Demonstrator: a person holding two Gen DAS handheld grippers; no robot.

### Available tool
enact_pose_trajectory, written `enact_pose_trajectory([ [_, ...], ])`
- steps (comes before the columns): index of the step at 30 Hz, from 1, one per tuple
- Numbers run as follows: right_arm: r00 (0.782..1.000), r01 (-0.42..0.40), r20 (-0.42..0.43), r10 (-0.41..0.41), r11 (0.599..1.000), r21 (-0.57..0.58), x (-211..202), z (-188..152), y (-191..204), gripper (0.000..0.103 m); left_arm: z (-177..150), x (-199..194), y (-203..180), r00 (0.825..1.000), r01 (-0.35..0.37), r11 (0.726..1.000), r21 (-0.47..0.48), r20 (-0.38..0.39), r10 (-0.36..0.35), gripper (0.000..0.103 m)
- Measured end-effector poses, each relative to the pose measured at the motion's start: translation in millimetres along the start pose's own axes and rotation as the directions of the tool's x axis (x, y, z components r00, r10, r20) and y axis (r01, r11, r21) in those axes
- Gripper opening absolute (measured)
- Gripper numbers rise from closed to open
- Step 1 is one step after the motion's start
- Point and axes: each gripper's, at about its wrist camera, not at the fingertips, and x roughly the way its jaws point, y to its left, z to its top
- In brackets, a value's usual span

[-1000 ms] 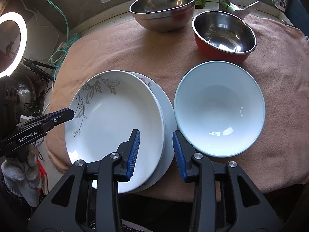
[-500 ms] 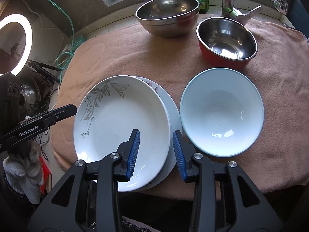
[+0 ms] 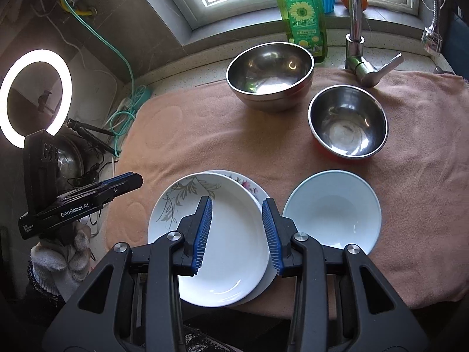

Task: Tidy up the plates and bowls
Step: 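Move both grippers to the rim of the large steel bowl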

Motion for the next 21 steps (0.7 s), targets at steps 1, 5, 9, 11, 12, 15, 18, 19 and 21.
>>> enact_pose_trajectory([
  [1,1.0,0.007,0.015,-0.007,1.0,-0.002,-4,6,-1,0.037,4,0,0,1.0,-0.002,1.0,0.0,0.005,0.002,0.03],
  [5,0.998,0.013,0.054,-0.013,1.0,0.006,-16,31,-11,0.046,19,0,-1,0.999,0.0,1.0,-0.007,0.032,0.0,0.03],
  [9,0.997,0.007,0.074,-0.008,1.0,0.022,-22,59,-25,0.046,37,0,-5,0.998,0.005,1.0,-0.017,0.061,-0.004,0.03],
  [11,0.997,-0.007,0.077,0.004,0.999,0.031,-23,74,-29,0.046,47,3,-7,0.998,0.013,1.0,-0.022,0.069,-0.012,0.03],
  [12,0.996,-0.004,0.084,0.001,0.999,0.034,-23,82,-33,0.046,52,4,-8,0.997,0.015,1.0,-0.025,0.074,-0.013,0.03],
  [15,0.996,0.005,0.088,-0.009,0.999,0.042,-14,107,-42,0.046,67,12,-11,0.996,0.03,0.999,-0.03,0.08,-0.028,0.03],
  [18,0.997,0.024,0.072,-0.028,0.998,0.061,4,127,-56,0.046,80,23,-13,0.996,0.049,0.998,-0.039,0.077,-0.046,0.03],
  [19,0.997,0.034,0.067,-0.039,0.997,0.063,11,132,-60,0.046,84,27,-14,0.996,0.055,0.998,-0.042,0.074,-0.052,0.03],
  [21,0.997,0.055,0.049,-0.059,0.996,0.077,25,140,-70,0.046,93,34,-16,0.996,0.053,0.998,-0.044,0.073,-0.05,0.03],
])
